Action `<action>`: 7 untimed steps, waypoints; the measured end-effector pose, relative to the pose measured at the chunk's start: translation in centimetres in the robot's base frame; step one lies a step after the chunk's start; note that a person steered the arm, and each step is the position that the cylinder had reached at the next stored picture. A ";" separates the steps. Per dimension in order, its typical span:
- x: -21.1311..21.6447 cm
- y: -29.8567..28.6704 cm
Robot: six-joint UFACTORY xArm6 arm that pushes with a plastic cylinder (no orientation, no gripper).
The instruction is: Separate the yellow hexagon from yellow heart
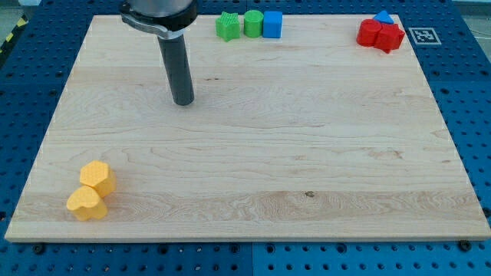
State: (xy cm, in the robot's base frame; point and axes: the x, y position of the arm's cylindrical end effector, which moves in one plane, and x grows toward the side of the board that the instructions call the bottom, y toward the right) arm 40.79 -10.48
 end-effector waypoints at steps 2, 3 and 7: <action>-1.1 -7.0; -1.1 -8.6; -1.0 -16.9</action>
State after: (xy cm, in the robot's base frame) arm 39.81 -27.42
